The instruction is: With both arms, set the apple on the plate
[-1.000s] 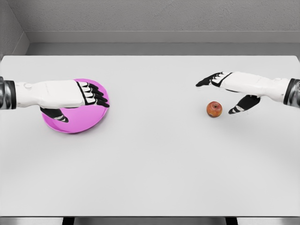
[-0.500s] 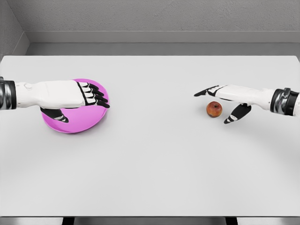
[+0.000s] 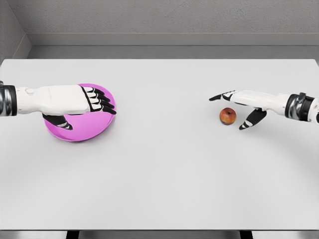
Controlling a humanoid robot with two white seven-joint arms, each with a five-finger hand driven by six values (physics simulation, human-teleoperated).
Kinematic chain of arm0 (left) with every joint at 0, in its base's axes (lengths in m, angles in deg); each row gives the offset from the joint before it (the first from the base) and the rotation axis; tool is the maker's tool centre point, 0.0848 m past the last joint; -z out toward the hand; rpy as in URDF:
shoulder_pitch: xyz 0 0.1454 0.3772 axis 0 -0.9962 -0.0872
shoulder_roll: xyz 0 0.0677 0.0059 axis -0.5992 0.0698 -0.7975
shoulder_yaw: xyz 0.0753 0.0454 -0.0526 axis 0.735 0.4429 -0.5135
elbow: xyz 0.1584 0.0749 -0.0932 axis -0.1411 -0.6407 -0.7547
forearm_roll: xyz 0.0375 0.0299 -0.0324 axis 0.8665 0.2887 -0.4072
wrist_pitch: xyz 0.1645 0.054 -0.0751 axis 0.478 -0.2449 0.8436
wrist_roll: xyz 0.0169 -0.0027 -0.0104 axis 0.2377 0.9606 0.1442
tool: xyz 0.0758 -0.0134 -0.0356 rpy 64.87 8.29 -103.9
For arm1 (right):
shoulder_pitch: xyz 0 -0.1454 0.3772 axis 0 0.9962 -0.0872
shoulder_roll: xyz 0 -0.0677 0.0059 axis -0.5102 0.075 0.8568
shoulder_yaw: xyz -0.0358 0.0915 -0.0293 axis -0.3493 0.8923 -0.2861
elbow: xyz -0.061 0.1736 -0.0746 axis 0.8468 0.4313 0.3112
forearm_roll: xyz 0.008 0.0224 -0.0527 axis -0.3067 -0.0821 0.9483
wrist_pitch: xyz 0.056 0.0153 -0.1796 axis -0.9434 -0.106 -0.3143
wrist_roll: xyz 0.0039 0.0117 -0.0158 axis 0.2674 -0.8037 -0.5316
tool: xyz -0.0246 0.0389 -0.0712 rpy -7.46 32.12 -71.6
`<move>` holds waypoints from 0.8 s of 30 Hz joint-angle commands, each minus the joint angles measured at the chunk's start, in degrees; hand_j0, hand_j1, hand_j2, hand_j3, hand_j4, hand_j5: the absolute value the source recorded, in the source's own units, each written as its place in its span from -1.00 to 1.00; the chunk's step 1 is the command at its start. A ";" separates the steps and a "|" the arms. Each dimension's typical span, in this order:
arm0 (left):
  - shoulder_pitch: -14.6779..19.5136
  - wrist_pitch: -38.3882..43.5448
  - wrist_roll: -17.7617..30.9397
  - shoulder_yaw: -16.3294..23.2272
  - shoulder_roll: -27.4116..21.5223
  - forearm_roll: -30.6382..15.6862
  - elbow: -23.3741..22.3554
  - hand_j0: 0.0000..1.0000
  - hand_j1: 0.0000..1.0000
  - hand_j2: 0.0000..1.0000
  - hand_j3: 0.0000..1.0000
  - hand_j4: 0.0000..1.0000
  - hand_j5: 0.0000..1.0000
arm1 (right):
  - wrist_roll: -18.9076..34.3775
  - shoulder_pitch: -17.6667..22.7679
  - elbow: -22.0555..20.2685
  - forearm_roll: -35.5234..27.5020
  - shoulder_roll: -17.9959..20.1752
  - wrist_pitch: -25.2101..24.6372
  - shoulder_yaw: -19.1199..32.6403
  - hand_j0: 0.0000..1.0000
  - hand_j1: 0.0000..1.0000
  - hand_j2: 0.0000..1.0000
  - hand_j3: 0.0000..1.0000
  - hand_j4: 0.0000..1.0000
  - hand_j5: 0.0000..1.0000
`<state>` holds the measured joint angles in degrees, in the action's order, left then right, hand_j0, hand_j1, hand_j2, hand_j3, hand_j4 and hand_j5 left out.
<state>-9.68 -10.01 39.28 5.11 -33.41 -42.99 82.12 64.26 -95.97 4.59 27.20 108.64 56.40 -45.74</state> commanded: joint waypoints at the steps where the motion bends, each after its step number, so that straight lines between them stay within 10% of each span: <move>1: 0.00 0.14 -0.02 -0.03 -0.09 -0.30 -0.07 1.00 1.00 1.00 1.00 1.00 1.00 | -0.02 0.00 1.18 0.17 -0.67 -0.09 -0.05 1.00 1.00 1.00 1.00 1.00 1.00; 19: 0.09 0.14 -0.02 -0.03 -0.09 -0.30 -0.16 1.00 1.00 1.00 1.00 1.00 1.00 | -0.02 -0.88 4.52 2.19 -2.43 0.61 -0.76 1.00 1.00 1.00 1.00 1.00 1.00; 24: 0.18 0.14 -0.02 -0.03 -0.09 -0.30 -0.16 1.00 1.00 1.00 1.00 1.00 1.00 | -0.02 -1.14 4.61 2.10 -2.52 1.22 -0.67 0.53 0.53 0.53 0.53 0.53 0.53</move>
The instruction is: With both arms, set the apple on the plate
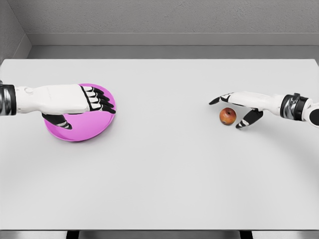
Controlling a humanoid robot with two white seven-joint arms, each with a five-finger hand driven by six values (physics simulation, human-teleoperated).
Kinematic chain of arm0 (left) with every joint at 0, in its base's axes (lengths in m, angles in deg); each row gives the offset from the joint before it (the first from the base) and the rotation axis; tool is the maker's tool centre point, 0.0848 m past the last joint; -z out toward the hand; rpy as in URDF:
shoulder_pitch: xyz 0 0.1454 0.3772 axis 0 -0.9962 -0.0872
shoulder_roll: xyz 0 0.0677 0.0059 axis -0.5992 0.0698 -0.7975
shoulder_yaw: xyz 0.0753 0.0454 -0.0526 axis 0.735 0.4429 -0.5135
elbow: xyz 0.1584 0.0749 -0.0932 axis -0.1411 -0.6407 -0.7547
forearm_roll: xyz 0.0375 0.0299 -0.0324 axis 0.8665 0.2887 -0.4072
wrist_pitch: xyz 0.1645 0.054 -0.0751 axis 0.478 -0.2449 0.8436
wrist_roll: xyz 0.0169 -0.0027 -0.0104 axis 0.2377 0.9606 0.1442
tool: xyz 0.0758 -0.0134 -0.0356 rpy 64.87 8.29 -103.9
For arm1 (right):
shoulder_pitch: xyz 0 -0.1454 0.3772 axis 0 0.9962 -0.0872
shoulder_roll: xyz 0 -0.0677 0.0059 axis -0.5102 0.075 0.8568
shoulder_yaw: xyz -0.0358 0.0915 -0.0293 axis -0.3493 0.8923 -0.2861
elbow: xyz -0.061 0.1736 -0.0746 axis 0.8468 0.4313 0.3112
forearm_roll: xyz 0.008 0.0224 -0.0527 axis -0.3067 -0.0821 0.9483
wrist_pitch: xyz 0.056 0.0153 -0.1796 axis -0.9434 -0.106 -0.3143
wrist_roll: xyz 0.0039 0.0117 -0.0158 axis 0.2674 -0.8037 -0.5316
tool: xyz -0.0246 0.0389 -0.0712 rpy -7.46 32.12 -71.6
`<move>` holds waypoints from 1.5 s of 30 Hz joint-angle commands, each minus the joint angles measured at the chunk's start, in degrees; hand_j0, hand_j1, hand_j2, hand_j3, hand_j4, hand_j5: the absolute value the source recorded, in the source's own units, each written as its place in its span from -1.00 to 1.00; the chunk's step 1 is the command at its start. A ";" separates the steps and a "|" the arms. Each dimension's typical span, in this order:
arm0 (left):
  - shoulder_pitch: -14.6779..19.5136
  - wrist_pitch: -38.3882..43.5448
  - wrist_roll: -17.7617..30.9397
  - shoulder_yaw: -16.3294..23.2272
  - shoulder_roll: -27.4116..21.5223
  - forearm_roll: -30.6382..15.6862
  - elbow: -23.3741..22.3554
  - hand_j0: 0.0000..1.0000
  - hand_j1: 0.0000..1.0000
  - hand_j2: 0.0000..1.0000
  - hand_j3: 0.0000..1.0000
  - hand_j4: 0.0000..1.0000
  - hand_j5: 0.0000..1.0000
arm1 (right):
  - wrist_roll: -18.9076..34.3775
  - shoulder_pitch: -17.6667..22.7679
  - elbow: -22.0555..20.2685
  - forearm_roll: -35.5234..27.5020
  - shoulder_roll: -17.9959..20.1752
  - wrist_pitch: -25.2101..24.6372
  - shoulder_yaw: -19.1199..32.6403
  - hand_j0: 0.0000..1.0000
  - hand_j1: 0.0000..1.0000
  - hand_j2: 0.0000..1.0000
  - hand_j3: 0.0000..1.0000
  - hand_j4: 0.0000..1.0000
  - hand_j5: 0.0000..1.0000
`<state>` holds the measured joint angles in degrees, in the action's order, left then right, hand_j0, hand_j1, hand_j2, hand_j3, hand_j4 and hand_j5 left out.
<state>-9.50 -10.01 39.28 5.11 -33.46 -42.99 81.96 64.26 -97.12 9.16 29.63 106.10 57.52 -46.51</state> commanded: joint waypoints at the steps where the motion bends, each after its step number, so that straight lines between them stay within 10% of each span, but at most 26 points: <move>1: 0.00 0.14 -0.02 -0.03 -0.05 -0.29 0.00 1.00 1.00 1.00 1.00 1.00 1.00 | -0.02 0.00 0.04 -0.33 0.01 0.10 0.10 0.50 0.50 0.50 0.50 0.50 0.50; 11: 0.00 0.14 -0.02 -0.03 -0.40 -0.38 0.00 1.00 1.00 1.00 1.00 1.00 1.00 | -0.02 -0.09 0.92 -0.16 -1.74 0.81 -1.04 0.39 0.39 0.39 0.39 0.39 0.39; 20: 0.00 0.14 -0.02 -0.03 -0.40 -0.38 0.00 1.00 1.00 1.00 1.00 1.00 1.00 | -0.02 -0.09 0.92 0.02 -1.83 3.35 -0.95 -0.26 -0.26 -0.26 -0.26 -0.26 -0.26; 26: 0.00 0.14 -0.02 -0.03 -0.40 -0.38 0.00 1.00 1.00 1.00 1.00 1.00 1.00 | -0.02 -1.05 0.83 0.02 -2.01 6.43 -0.77 -0.31 -0.31 -0.31 -0.31 -0.31 -0.31; 34: 0.00 0.14 -0.02 -0.03 -0.40 -0.38 0.00 1.00 1.00 1.00 1.00 1.00 1.00 | -0.02 -9.32 -2.07 0.02 -15.45 7.66 -7.19 -0.49 -0.49 -0.49 -0.49 -0.49 -0.49; 39: 0.00 0.14 -0.02 -0.03 -0.40 -0.38 0.00 1.00 1.00 1.00 1.00 1.00 1.00 | -0.02 -9.49 -2.16 0.02 -15.63 8.19 -6.66 -0.49 -0.49 -0.49 -0.49 -0.49 -0.49; 41: 0.00 0.14 -0.02 -0.03 -0.40 -0.38 0.00 1.00 1.00 1.00 1.00 1.00 1.00 | -0.02 -9.67 -2.07 0.02 -15.63 8.19 -6.31 -0.36 -0.36 -0.36 -0.36 -0.36 -0.36; 42: 0.00 0.14 -0.02 -0.03 -0.40 -0.38 0.00 1.00 1.00 1.00 1.00 1.00 1.00 | -0.02 -9.58 -2.07 0.02 -15.63 8.10 -6.31 0.19 0.19 0.19 0.19 0.19 0.19; 45: -0.09 0.14 -0.02 -0.03 -0.31 -0.38 0.00 1.00 1.00 1.00 1.00 1.00 1.00 | -0.02 -8.97 -1.63 0.02 -15.19 8.19 -4.30 0.73 0.73 0.73 0.73 0.73 0.73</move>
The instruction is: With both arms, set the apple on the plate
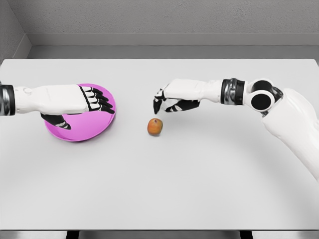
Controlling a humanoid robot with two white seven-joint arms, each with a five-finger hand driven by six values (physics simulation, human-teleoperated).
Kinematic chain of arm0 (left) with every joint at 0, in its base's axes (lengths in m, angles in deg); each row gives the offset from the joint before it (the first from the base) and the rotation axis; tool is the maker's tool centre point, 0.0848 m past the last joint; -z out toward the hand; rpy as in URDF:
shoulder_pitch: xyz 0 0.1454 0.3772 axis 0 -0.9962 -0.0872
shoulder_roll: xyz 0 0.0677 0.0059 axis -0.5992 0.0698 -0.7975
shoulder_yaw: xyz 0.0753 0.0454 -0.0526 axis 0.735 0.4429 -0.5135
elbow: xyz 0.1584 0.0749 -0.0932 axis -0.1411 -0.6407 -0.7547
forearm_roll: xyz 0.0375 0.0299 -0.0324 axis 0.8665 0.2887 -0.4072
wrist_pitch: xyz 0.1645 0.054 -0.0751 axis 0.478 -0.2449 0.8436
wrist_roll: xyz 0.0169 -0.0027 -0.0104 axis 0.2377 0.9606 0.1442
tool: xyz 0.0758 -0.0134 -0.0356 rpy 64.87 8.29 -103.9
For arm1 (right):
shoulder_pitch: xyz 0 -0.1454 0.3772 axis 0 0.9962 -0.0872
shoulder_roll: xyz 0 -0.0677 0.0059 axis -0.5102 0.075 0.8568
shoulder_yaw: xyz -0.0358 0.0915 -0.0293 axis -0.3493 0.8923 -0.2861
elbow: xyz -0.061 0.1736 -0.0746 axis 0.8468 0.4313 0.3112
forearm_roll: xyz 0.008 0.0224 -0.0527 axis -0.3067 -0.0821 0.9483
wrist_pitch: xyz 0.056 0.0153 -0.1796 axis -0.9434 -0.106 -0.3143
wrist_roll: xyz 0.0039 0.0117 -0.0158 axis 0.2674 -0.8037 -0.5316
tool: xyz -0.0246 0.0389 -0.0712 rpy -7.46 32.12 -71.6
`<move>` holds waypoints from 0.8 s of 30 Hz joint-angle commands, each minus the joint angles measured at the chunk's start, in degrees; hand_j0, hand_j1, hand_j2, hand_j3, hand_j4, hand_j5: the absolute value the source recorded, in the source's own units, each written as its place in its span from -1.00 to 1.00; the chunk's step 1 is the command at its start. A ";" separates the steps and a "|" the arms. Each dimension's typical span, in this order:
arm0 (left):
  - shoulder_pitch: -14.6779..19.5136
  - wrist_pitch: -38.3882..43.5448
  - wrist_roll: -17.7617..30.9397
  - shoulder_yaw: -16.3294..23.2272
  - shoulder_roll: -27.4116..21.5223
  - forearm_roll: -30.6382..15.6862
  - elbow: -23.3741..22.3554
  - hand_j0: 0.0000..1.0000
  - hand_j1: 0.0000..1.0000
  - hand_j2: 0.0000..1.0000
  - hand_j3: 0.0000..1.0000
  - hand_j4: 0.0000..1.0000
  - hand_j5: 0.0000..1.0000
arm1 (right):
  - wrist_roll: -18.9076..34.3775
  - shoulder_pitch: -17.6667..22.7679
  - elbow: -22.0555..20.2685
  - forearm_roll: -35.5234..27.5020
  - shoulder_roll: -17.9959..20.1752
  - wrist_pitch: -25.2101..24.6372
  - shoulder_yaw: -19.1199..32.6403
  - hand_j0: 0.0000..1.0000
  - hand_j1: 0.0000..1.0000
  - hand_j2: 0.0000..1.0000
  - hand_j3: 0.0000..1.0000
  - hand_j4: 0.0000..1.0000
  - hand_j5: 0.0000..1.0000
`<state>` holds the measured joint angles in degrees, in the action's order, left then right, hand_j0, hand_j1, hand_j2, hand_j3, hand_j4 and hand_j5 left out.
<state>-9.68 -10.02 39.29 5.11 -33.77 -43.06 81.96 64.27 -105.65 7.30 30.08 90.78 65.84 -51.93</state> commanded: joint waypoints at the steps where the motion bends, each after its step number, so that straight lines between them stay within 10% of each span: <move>1: -0.18 0.15 -0.03 -0.12 0.00 -0.31 0.00 1.00 1.00 1.00 1.00 1.00 1.00 | -0.03 0.61 0.85 -0.43 1.44 -0.05 4.89 1.00 1.00 1.00 1.00 1.00 1.00; 8: 1.58 0.15 -0.03 0.23 6.14 -0.49 0.26 1.00 1.00 1.00 1.00 1.00 1.00 | -0.03 7.73 9.38 -1.05 10.76 0.50 27.66 1.00 1.00 1.00 1.00 1.00 1.00; 18: 2.99 0.15 0.50 3.04 21.45 8.03 -5.19 1.00 1.00 1.00 1.00 1.00 1.00 | -0.03 9.32 8.94 -1.05 10.67 0.50 28.55 1.00 1.00 1.00 1.00 1.00 1.00; 24: 4.04 0.15 0.41 2.95 26.99 9.09 -17.93 1.00 1.00 1.00 1.00 1.00 1.00 | -0.03 10.02 8.76 -0.61 10.59 0.50 28.20 1.00 1.00 1.00 1.00 1.00 1.00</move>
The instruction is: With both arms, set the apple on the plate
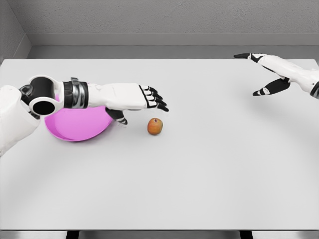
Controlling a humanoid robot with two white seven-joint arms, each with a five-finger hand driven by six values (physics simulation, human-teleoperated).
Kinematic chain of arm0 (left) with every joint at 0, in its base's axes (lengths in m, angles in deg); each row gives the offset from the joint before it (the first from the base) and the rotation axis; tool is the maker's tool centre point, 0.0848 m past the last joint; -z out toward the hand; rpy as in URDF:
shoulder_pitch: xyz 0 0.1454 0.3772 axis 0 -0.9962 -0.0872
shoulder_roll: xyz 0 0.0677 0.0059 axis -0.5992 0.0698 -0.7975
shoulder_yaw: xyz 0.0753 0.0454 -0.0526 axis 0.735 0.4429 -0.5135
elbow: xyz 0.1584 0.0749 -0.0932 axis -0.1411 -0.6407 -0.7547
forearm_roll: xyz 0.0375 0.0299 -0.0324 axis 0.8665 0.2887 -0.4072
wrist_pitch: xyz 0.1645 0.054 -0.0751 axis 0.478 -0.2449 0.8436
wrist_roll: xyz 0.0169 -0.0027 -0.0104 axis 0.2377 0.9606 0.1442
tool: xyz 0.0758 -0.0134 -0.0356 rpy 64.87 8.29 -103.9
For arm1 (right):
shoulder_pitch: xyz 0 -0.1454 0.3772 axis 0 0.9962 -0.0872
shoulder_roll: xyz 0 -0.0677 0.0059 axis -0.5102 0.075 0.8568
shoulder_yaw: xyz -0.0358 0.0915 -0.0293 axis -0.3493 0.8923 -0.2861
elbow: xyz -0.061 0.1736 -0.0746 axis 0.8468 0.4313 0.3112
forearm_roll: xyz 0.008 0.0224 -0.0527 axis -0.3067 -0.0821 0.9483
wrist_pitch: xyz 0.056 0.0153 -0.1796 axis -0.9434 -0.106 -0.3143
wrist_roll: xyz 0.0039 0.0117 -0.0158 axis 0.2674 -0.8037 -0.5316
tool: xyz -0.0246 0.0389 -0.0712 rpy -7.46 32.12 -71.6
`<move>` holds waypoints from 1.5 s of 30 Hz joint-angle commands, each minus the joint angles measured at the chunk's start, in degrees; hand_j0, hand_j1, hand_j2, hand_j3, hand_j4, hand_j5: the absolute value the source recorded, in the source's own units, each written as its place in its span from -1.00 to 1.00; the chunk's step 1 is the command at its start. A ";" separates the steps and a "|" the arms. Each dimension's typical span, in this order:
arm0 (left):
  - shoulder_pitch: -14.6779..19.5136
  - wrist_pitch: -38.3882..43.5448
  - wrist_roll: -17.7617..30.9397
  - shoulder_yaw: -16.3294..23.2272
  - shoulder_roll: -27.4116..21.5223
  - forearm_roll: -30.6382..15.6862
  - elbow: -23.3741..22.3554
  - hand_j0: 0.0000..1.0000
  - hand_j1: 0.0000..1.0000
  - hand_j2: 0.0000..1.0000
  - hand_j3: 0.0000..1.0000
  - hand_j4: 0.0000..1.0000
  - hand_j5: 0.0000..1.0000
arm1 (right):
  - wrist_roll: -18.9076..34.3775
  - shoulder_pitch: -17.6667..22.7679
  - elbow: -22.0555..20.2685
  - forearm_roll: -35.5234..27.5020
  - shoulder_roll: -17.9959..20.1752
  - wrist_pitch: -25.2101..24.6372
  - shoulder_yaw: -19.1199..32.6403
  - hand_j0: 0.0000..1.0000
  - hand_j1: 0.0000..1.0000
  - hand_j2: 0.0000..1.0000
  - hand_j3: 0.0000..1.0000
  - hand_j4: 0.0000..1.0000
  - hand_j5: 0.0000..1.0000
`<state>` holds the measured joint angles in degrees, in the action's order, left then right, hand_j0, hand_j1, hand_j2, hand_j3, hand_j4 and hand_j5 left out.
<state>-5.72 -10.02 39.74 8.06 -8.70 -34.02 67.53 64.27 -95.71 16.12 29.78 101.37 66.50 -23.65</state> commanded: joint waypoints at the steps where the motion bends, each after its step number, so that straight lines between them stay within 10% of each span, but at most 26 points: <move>1: 0.00 0.15 -0.04 0.00 2.18 0.13 -3.51 1.00 1.00 1.00 1.00 1.00 1.00 | -0.03 -0.09 -0.15 -0.31 -0.09 -0.16 -0.08 1.00 1.00 1.00 1.00 1.00 1.00; 45: 0.26 0.15 0.04 3.08 8.68 11.82 -6.06 0.66 0.66 0.66 0.66 0.66 0.66 | -0.03 0.44 -0.24 -0.22 -0.18 -0.16 -1.04 1.00 1.00 1.00 1.00 1.00 1.00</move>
<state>-5.46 -10.01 39.81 11.16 -0.10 -22.13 61.48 64.27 -95.27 15.93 30.01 101.16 66.50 -24.73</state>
